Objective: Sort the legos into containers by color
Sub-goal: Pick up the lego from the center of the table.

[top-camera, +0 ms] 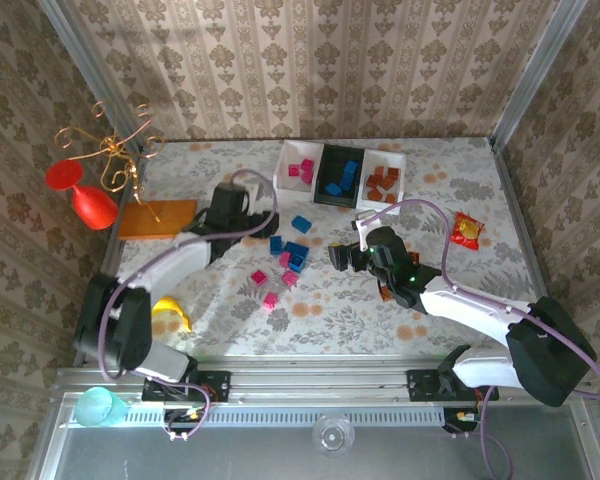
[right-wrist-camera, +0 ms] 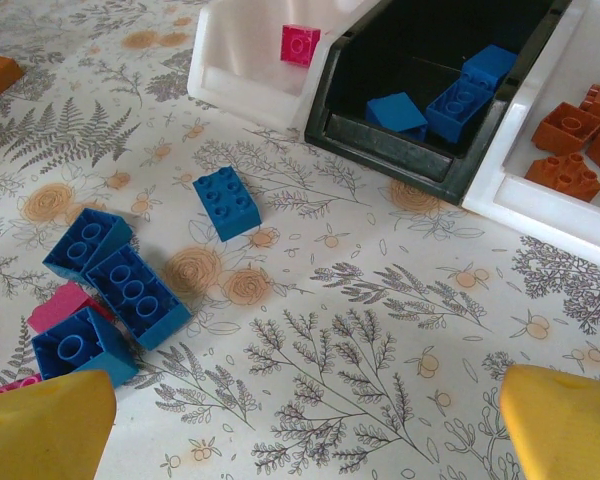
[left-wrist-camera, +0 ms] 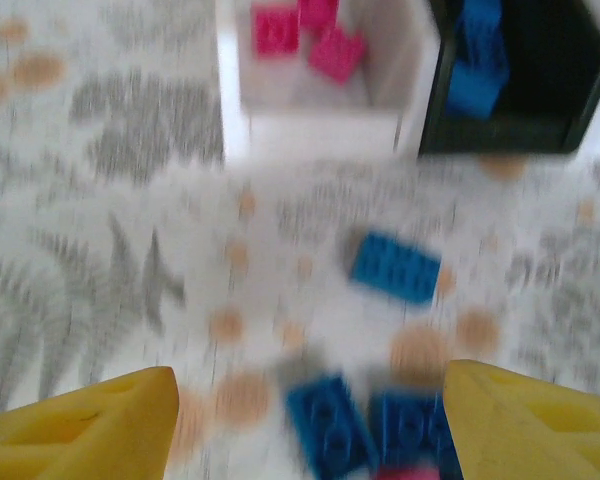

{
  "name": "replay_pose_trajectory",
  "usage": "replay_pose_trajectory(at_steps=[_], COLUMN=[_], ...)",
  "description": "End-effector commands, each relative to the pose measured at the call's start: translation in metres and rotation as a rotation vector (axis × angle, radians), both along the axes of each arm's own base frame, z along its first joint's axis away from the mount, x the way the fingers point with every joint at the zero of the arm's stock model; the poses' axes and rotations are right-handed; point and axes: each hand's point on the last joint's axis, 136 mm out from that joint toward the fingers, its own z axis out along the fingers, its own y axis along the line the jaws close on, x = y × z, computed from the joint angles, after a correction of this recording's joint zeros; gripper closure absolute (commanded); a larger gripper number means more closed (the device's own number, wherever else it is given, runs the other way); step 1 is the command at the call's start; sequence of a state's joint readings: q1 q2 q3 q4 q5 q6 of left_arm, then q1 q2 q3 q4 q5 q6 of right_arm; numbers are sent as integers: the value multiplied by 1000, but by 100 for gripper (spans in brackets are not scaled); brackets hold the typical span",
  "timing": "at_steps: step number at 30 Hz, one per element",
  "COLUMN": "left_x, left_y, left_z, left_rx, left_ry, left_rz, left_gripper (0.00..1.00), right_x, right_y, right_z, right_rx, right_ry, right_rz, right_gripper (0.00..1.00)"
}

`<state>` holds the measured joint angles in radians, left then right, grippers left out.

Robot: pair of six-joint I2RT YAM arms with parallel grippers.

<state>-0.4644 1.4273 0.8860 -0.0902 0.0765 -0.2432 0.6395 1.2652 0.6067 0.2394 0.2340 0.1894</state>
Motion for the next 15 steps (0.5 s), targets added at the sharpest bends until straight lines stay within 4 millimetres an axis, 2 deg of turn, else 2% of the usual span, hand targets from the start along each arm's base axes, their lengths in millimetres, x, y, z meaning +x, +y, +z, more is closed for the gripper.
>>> replay_pose_trajectory(at_steps=[1, 3, 5, 11, 15], left_x=[-57, -81, -95, -97, -97], left_y=[14, 22, 25, 17, 14], left_z=[-30, -42, -53, -72, -87], left_rx=[33, 61, 74, 130, 168], left_ry=[138, 195, 225, 267, 293], left_rz=[-40, -48, -55, -80, -92], left_gripper=[26, 25, 24, 24, 27], right_x=[5, 5, 6, 7, 6], right_y=[-3, -2, -1, 2, 1], right_z=[4, 3, 0, -6, -1], right_rx=[-2, 0, 0, 0, 4], right_ry=[-15, -10, -3, 15, 5], right_rz=[-33, -31, -28, -24, -24], right_gripper=[0, 0, 0, 0, 0])
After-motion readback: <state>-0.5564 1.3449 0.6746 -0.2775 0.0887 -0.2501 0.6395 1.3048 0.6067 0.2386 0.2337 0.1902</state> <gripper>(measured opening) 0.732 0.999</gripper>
